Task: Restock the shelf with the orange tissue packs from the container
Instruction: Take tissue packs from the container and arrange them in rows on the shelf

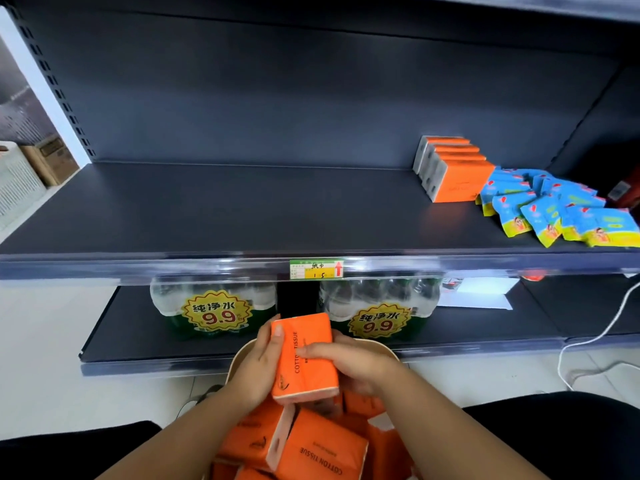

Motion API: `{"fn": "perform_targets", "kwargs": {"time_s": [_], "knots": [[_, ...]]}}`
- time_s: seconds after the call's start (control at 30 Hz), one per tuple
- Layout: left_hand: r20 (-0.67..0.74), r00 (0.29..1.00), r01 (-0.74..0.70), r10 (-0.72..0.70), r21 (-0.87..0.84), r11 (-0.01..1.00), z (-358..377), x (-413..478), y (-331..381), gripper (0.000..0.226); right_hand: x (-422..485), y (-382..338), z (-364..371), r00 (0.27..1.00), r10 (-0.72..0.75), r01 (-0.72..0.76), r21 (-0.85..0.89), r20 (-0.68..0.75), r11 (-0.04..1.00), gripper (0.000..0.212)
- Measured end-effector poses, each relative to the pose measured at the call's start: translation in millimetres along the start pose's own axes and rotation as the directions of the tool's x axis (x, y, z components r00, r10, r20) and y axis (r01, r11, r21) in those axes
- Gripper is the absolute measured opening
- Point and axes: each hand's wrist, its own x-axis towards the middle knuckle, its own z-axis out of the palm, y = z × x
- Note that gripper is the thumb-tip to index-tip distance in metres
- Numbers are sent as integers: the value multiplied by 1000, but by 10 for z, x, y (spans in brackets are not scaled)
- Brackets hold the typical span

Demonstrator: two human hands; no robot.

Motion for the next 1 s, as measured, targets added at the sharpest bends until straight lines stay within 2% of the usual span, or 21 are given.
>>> {"fn": "perform_targets", "kwargs": {"time_s": [0.1,0.27,0.3,0.37,0.47,0.57,0.63,0.67,0.7,0.8,0.83,0.9,1.0], "knots": [[36,999,27,-23,-101,995,-42,45,-16,79,-132,-90,-54,1000,7,-5,-140,10,990,69],[93,990,127,-109,-224,966,84,1,191,41,-305,-191,-191,1000,-24,22,-236,-8,972,87],[94,990,126,-105,-262,957,79,8,229,43,-329,-218,-242,999,-43,40,-266,-7,963,91],[150,987,95,-57,-263,960,24,20,316,62,-412,-318,-344,995,-95,91,-350,7,932,97],[279,959,-12,46,-121,993,-27,-11,555,75,-586,-547,-476,985,-158,165,-586,63,794,100],[374,924,-81,81,-18,997,59,-27,729,62,-688,-720,-549,969,-220,225,-750,108,622,103],[358,927,-117,112,-9,993,126,-25,810,54,-732,-759,-581,951,-279,270,-790,131,550,102],[340,931,-139,136,-17,990,145,-16,835,53,-752,-763,-602,936,-326,306,-767,134,564,100],[320,932,-166,167,-31,986,147,-5,856,57,-770,-764,-631,915,-387,350,-702,115,620,96],[236,948,-193,213,-101,976,153,66,936,72,-858,-742,-803,856,-515,454,-409,-46,792,92],[199,954,-205,226,-120,971,152,81,974,72,-881,-720,-873,859,-507,462,-327,-65,824,98],[153,960,-211,236,-162,964,151,125,1054,73,-894,-672,-966,893,-451,437,-215,-14,873,107],[189,949,-232,254,-131,964,171,198,1162,81,-854,-642,-951,902,-432,418,-257,4,871,101]]}}
